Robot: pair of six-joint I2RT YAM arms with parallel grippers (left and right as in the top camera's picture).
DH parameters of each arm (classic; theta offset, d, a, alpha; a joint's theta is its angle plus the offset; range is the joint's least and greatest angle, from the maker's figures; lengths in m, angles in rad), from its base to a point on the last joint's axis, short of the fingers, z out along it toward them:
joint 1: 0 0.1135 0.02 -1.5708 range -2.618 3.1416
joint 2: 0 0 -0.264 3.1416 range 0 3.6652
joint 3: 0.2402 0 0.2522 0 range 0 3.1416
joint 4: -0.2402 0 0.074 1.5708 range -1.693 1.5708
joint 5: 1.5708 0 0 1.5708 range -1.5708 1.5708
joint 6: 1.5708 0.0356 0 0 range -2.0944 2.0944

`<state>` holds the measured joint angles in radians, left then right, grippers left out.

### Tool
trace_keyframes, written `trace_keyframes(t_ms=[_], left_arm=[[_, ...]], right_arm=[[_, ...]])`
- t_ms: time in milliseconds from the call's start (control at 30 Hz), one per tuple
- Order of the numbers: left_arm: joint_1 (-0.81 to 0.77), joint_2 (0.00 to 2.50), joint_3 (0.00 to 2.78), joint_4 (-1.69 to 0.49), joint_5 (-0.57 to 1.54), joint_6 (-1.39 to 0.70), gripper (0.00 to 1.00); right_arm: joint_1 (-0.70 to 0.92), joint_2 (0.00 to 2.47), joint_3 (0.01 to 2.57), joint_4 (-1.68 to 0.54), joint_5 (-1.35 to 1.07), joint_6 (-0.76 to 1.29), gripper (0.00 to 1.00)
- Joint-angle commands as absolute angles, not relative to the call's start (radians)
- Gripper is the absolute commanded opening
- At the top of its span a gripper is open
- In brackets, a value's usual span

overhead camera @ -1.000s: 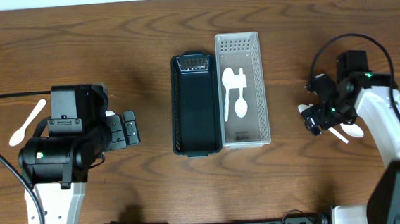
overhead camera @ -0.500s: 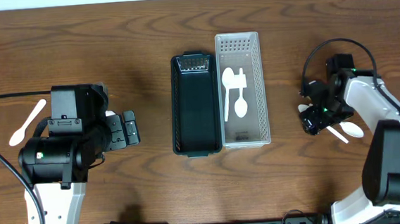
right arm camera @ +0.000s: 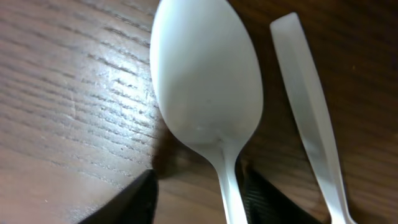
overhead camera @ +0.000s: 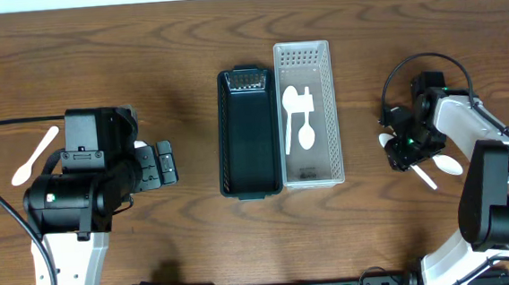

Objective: Pack container
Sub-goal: 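Lower the right gripper onto the nearer white spoon and grasp it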

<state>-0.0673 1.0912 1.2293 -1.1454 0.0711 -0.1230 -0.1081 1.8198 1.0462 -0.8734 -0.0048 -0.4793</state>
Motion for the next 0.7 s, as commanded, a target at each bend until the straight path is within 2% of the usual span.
trace_keyframes(t_ms=[0, 100, 433, 667], left_arm=[[-0.069, 1.090, 1.243, -1.147, 0.058, -0.106, 0.98], [-0.069, 1.090, 1.243, -1.147, 0.058, -0.106, 0.98], [-0.069, 1.090, 1.243, -1.147, 0.058, -0.106, 0.98], [-0.069, 1.090, 1.243, -1.147, 0.058, -0.106, 0.98]], right_arm=[[-0.106, 1.831, 1.046, -0.873, -0.008, -0.471, 0.38], [-0.105, 1.831, 1.046, -0.873, -0.008, -0.467, 0.26], [-0.103, 1.830, 1.047, -0.854, -0.008, -0.385, 0.01], [-0.079, 1.818, 1.163, -0.934, -0.008, -0.286, 0.01]])
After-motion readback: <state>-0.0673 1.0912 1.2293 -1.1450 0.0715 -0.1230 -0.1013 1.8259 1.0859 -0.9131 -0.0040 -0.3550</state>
